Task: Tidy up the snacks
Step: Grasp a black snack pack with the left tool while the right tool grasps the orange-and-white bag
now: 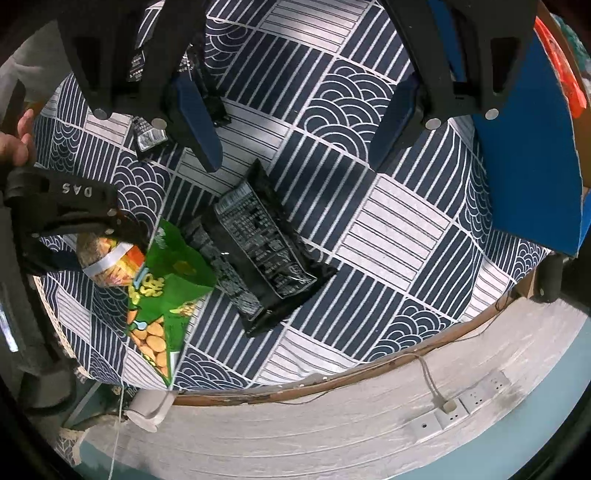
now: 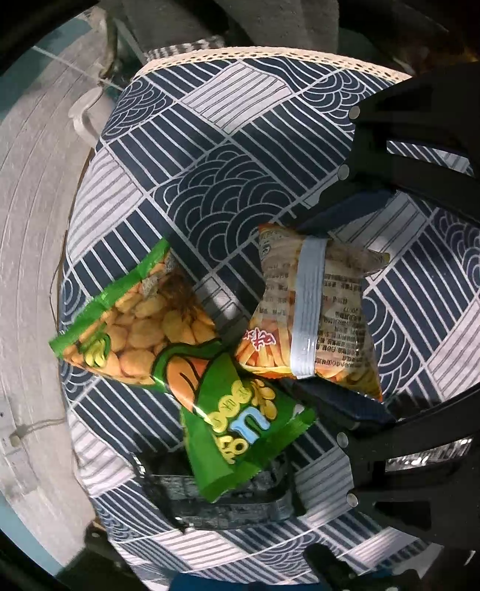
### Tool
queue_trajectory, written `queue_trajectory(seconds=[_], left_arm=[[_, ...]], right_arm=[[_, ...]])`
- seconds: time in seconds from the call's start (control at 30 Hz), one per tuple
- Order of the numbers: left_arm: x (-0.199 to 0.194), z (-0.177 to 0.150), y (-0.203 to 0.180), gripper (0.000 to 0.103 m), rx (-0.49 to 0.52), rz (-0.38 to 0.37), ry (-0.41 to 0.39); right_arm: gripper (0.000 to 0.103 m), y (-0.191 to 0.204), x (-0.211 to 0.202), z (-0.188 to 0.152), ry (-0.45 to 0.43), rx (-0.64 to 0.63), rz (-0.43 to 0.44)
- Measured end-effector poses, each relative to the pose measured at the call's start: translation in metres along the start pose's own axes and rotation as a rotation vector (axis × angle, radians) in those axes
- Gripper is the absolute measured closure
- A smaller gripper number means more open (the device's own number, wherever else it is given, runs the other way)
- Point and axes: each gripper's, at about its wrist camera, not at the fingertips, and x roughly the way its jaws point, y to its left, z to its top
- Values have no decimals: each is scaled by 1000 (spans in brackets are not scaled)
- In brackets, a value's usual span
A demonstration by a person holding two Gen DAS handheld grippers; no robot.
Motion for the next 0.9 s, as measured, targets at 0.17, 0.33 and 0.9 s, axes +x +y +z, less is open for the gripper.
queue_trajectory(seconds=[0.17, 0.33, 0.9], left_arm=[[-9, -5, -14, 20, 5, -39, 4], [-13, -13, -40, 20, 45, -68, 22], [11, -34, -88, 20, 59, -112, 133]], right_arm=[[42, -13, 1, -20, 15, 24, 26], [45, -29, -9, -48, -5, 28, 35], [45, -66, -42, -141, -54, 34, 63]])
